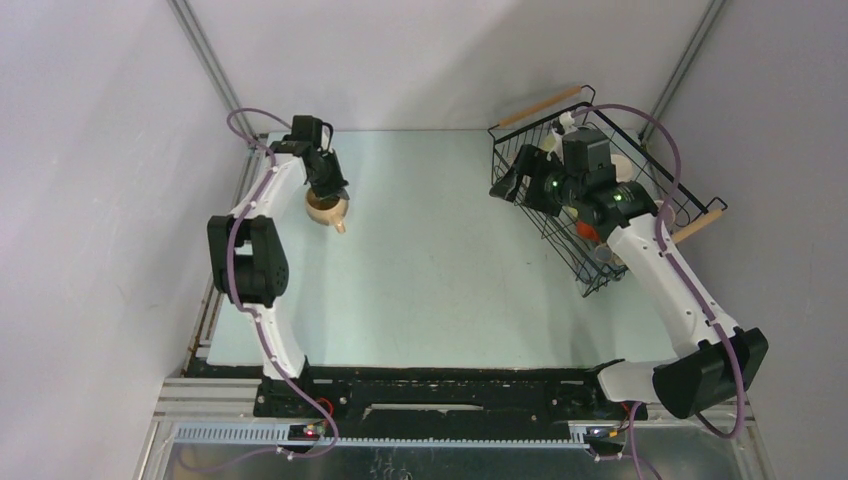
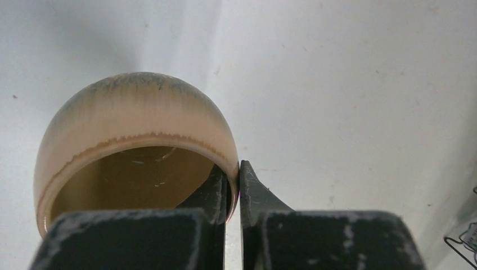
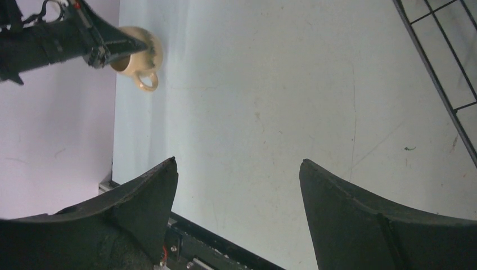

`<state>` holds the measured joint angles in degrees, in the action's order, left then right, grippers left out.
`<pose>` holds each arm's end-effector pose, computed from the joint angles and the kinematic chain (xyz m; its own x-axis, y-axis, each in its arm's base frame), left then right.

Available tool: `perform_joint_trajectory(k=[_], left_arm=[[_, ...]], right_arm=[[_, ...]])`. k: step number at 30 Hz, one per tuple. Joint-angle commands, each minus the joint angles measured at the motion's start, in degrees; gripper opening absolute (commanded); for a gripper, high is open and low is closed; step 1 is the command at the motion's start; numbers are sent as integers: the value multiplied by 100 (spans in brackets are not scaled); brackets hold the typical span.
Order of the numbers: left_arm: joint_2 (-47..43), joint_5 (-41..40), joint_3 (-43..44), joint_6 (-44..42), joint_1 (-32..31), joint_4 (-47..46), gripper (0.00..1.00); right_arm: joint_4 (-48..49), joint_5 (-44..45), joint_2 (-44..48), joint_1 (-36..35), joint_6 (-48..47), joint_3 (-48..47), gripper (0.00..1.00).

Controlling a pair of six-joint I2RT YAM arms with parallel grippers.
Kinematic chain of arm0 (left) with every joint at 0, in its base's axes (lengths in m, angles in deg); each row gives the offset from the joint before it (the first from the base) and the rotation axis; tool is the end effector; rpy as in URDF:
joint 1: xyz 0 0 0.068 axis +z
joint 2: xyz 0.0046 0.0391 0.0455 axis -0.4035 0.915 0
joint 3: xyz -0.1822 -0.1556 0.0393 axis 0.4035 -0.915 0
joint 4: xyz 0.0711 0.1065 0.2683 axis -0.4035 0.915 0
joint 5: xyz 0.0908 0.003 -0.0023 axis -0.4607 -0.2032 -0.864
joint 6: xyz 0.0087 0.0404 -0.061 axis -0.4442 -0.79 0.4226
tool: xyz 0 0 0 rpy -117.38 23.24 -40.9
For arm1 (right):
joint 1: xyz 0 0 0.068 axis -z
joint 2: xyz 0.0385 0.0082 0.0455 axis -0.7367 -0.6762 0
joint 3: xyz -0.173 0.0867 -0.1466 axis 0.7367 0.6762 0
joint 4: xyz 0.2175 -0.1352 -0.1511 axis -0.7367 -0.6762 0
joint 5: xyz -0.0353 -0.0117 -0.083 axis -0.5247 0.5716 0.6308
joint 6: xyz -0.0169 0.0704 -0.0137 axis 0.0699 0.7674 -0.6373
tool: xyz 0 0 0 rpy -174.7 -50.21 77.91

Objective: Unload the cups from the dish rack
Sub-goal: Place the cup at the center of the board.

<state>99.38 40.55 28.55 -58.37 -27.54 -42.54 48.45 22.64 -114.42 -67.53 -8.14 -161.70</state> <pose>0.4540 -0.0380 0.2044 -0.8342 -0.3399 -0.4343 -0.2151 0.9257 -0.3112 0.3259 0.1329 0.3437 -0.7017 0.2845 -0.6532 -0.1591 0.8311 0.5329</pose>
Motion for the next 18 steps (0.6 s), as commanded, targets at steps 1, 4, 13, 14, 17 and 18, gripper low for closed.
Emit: perform_joint_trajectory(k=[1, 4, 13, 14, 17, 18], left_arm=[[361, -90, 795, -382, 190, 187, 0], [621, -6, 1005, -389, 239, 277, 0], [1043, 77, 1141, -345, 313, 323, 0], [1051, 67, 1133, -345, 313, 323, 0], [1087, -1, 1124, -349, 313, 323, 4], [1087, -32, 1117, -345, 313, 323, 7]], right_arm=[[-160, -34, 55, -117, -205, -134, 86], [-224, -17, 60, -176, -226, -133, 87], [-309, 1, 3, -236, -295, -137, 86], [-314, 5, -6, -242, -295, -132, 87], [-331, 14, -22, -250, -301, -136, 87], [-329, 17, -32, -251, -313, -132, 87]])
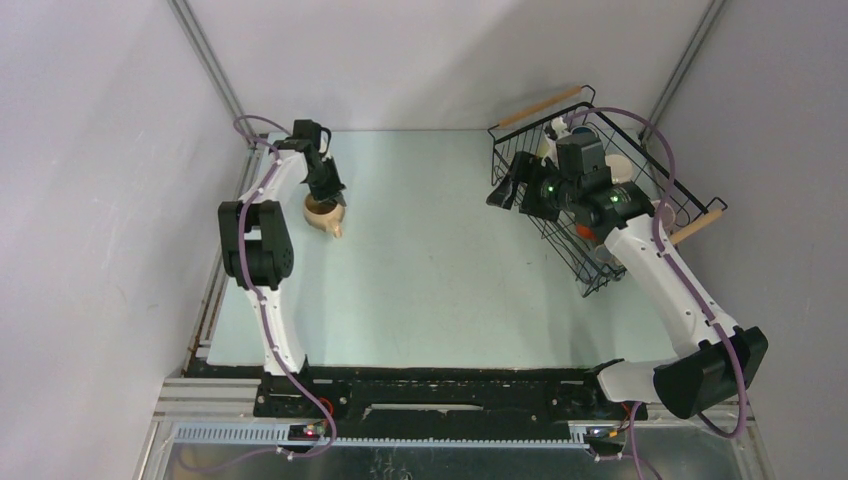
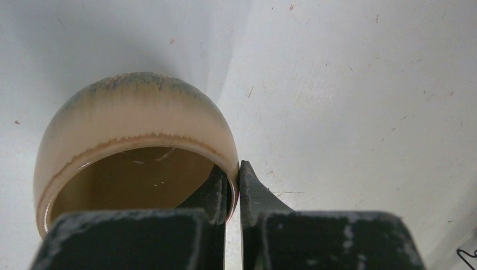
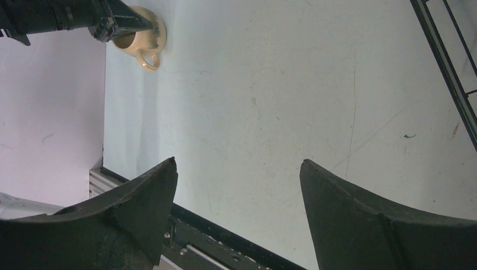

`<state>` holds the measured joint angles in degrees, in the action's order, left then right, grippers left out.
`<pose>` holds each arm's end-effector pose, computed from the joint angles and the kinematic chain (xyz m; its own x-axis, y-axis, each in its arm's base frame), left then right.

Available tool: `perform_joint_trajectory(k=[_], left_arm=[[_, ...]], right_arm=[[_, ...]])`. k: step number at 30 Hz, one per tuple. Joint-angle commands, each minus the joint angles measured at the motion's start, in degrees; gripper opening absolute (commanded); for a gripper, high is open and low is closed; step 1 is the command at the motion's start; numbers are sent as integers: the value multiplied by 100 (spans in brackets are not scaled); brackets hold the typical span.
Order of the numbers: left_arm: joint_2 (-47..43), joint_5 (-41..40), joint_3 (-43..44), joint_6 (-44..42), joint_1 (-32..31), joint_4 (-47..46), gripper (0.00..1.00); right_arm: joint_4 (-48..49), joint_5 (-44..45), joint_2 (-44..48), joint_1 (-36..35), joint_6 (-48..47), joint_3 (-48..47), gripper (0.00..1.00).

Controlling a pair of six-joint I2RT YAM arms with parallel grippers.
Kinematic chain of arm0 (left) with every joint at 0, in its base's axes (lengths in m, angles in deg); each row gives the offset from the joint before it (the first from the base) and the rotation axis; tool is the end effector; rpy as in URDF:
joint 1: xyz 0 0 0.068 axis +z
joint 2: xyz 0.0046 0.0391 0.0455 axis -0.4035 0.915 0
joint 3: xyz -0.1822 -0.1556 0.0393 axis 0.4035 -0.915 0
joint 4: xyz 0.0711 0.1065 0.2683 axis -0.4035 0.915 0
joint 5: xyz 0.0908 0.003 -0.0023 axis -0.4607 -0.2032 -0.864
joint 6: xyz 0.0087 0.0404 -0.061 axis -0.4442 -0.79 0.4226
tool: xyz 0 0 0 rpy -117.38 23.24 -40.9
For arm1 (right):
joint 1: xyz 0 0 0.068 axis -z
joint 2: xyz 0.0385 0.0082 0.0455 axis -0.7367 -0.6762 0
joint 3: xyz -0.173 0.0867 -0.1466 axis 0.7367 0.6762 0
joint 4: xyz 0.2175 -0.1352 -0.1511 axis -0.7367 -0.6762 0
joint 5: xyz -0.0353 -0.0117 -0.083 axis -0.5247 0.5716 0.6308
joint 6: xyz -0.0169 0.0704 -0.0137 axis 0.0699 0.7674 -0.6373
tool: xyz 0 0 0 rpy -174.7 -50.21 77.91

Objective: Unload the cups from the dish rack
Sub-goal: Place the cup at the center of the board.

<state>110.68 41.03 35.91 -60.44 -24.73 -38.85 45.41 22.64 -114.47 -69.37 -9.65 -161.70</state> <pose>0.4794 -0.0166 0.1572 -0.8784 -0.3458 -0.3298 -0.2645 0.9266 -0.2672 0.3179 0.1419 0.3376 -0.7379 0.2269 -0.6356 -0.1787 0.8425 0.5082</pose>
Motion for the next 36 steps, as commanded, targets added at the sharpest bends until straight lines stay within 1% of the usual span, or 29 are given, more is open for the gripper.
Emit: perform_joint_trajectory(k=[1, 6, 15, 18, 20, 23, 24, 30, 36], left_arm=[[-31, -107, 382, -137, 31, -47, 12], [-69, -315, 374, -121, 31, -51, 38], [-473, -560, 287, -99, 31, -114, 64], [-839, -616, 160, -58, 24, -207, 76], [-1136, -641, -17, -29, -9, -324, 84], [-1564, -721, -265, -7, -80, -415, 98], [-1713, -733, -349, -10, -109, -433, 100], [-2740, -792, -1031, -1, -455, -626, 100], [-3861, -793, -1877, 15, -1085, -858, 100]], right_arm=[[-26, 8, -32, -72, -164, -133, 87], [-26, 3, -41, -102, -163, -131, 87], [-40, 11, -32, -135, -183, -135, 89], [-49, 44, -19, -140, -185, -134, 91], [-37, 74, -7, -138, -185, -139, 98], [-55, 150, -26, -141, -190, -193, 100], [-73, 169, -36, -138, -198, -221, 100], [-257, 426, -80, -136, -252, -423, 100], [-364, 723, -33, -96, -272, -536, 100]])
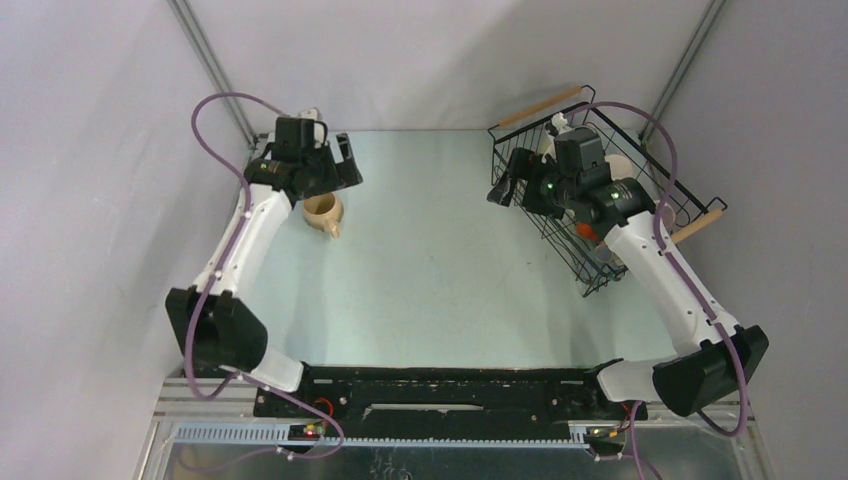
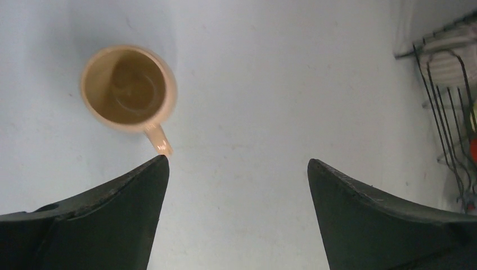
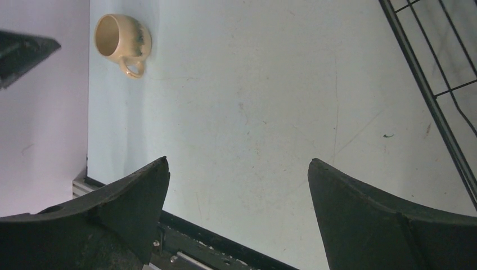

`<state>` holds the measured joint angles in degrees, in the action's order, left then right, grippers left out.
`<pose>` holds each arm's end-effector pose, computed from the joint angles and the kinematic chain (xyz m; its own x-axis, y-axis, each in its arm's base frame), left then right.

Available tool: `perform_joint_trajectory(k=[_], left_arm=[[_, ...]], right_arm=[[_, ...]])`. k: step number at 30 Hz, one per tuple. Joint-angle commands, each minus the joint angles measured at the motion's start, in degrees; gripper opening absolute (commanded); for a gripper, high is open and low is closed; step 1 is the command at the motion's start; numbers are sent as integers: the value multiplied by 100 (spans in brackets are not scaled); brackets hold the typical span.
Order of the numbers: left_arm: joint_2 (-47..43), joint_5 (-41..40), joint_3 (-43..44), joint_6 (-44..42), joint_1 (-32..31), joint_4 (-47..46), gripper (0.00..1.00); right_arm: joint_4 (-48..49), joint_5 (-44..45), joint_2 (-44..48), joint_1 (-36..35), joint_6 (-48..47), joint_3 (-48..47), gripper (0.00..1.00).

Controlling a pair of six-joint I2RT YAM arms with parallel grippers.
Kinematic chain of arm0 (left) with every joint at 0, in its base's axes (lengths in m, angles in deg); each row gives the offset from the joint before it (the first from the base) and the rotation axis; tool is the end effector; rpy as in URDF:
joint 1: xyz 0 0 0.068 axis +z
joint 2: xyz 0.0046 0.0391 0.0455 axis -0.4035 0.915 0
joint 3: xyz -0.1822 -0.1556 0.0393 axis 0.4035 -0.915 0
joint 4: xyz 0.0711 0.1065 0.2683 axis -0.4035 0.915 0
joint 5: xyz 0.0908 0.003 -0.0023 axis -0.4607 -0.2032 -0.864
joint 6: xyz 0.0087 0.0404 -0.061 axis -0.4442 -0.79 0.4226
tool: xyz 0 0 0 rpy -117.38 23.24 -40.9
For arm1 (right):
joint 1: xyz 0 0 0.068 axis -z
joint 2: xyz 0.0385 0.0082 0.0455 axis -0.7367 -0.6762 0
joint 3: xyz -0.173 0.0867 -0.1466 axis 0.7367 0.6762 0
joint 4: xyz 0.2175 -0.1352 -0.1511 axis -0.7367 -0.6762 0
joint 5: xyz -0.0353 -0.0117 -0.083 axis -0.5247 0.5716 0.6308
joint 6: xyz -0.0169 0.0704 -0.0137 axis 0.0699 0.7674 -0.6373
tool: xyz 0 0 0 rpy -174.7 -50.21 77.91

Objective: Unload the cups from the dish rack
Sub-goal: Place the cup at the center of the board, then unload the cup from the dish rack.

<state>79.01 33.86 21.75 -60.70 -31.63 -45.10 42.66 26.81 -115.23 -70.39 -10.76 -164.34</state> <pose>0.3951 -0.0555 0.3091 -0.6765 -0.2698 -0.6852 -0.1018 0.9558 -0.2758 0.3167 0.1433 0.3453 -0.7241 0.2099 -0.6570 -0.1594 0.8758 0.4556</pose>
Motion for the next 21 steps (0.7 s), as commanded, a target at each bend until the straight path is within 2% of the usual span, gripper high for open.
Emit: perform_joint_trajectory(k=[1, 11, 21], left_arm=[[-869, -75, -589, 47, -515, -257, 100], [-2047, 130, -1504, -116, -1644, -429, 100], [-2425, 651, -2263, -292, -2320, -981, 100]], right_arm=[[-114, 334, 46, 48, -162, -297, 100], [-353, 605, -92, 722, -267, -619, 100], [-711, 1272, -364, 1510, -378, -804, 100]])
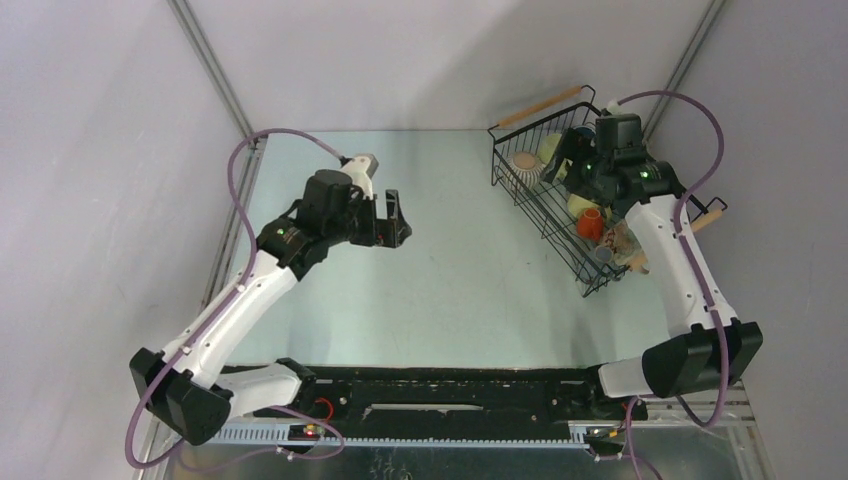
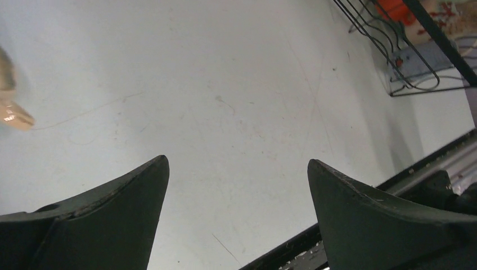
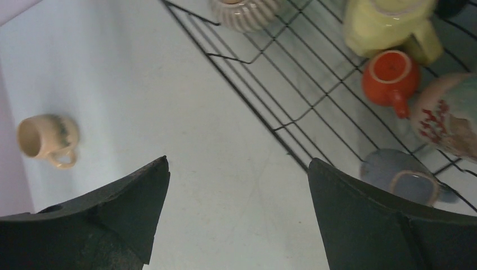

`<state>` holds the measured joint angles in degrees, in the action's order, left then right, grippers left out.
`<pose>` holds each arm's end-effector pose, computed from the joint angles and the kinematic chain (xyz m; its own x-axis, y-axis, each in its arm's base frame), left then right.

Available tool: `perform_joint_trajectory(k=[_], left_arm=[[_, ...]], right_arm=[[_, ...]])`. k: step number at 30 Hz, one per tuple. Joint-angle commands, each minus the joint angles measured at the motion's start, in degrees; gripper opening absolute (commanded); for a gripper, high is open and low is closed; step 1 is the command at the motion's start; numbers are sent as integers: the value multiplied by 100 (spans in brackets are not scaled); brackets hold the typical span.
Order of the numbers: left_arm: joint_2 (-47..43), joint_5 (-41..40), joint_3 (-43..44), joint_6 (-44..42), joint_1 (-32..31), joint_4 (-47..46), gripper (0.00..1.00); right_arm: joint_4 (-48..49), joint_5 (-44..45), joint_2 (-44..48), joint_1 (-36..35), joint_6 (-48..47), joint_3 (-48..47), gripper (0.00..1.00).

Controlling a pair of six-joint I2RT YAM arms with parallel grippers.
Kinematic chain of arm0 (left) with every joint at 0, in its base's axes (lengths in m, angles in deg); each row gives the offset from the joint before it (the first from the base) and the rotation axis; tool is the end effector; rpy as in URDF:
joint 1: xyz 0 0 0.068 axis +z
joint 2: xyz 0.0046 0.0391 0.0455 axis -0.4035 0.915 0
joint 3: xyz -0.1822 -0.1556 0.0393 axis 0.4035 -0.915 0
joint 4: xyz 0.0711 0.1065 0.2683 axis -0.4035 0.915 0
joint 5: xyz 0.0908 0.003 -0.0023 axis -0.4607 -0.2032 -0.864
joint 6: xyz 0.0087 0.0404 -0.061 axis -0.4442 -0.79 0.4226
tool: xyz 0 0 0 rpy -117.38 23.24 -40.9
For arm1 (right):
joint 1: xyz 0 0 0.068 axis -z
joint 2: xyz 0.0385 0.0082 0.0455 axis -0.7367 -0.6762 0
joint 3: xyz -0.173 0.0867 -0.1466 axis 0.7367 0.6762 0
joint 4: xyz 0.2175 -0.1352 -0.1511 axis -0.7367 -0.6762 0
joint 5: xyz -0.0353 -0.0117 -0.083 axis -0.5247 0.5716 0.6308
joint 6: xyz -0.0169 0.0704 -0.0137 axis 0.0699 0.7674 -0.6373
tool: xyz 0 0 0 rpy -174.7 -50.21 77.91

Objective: Unload the cups from the dish rack
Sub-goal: Unload the cup from the dish rack.

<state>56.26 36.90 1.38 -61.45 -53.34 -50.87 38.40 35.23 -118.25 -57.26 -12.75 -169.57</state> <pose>0.2751 -0.1609 0.3159 -0.6472 -0.0314 -0.7617 0.3380 0.8837 -0.3236 0.3483 0.0597 0.3543 -0.6325 0.3467 -0.6926 0.1342 0.9297 0.3429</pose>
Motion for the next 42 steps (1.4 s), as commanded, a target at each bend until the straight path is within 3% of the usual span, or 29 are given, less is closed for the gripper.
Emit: perform_joint_trajectory(k=[1, 16, 27, 42], left_arm=[[-146, 390, -251, -246, -218, -400, 100], [-306, 681, -576, -366, -414, -518, 100], [-227, 848, -620, -304, -481, -573, 100], [-142, 950, -652, -274, -500, -591, 100]], right_arm=[[-363, 557, -47, 224, -189, -273, 99], [-786, 1115, -94, 651, 51, 819, 99], [-635, 1484, -362, 862, 271, 1288, 81], [-553, 1895, -631, 907, 281, 1646, 82]])
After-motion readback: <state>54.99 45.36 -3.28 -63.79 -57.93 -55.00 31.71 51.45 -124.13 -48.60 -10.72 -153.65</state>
